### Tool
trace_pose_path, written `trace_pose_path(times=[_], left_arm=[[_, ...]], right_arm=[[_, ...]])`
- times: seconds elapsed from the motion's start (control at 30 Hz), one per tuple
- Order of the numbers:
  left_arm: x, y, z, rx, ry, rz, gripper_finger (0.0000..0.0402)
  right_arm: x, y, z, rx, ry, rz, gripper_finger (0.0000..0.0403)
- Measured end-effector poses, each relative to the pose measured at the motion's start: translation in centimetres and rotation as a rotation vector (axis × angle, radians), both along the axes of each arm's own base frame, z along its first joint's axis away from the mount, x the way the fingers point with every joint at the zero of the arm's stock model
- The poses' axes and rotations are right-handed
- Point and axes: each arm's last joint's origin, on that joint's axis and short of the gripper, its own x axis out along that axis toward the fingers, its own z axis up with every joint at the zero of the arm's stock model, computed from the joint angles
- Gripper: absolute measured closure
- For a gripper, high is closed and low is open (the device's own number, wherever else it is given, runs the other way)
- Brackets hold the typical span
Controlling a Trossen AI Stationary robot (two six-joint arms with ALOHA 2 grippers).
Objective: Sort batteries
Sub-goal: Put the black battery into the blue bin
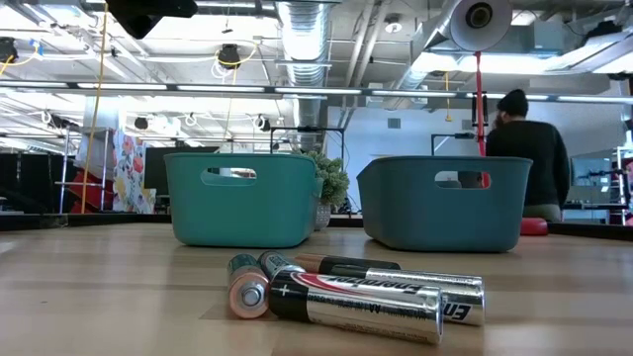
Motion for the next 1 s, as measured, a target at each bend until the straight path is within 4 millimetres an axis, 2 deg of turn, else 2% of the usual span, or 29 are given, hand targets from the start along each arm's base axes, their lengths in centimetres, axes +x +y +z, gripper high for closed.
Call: trace_pose_path(times=[0.67,0.8,1.0], left_arm=[[0.0,0.0,-0.1,0.005,0.007,0.0,0.0225],[-0.1,0.0,-0.1,0.01,0.014,-0.001,0.0225],[-0.1,0.1,-0.2,0.014,0.019,0.0,0.0225]], right_arm=[[0.4,0.7,-2.5,-0.042,0.063,0.018,0.0261],[0.4,0.7,-2.6,-0.047,0.069,0.026,0.0288],[0.4,0.7,-2.7,-0.048,0.071,0.046,0.0364]])
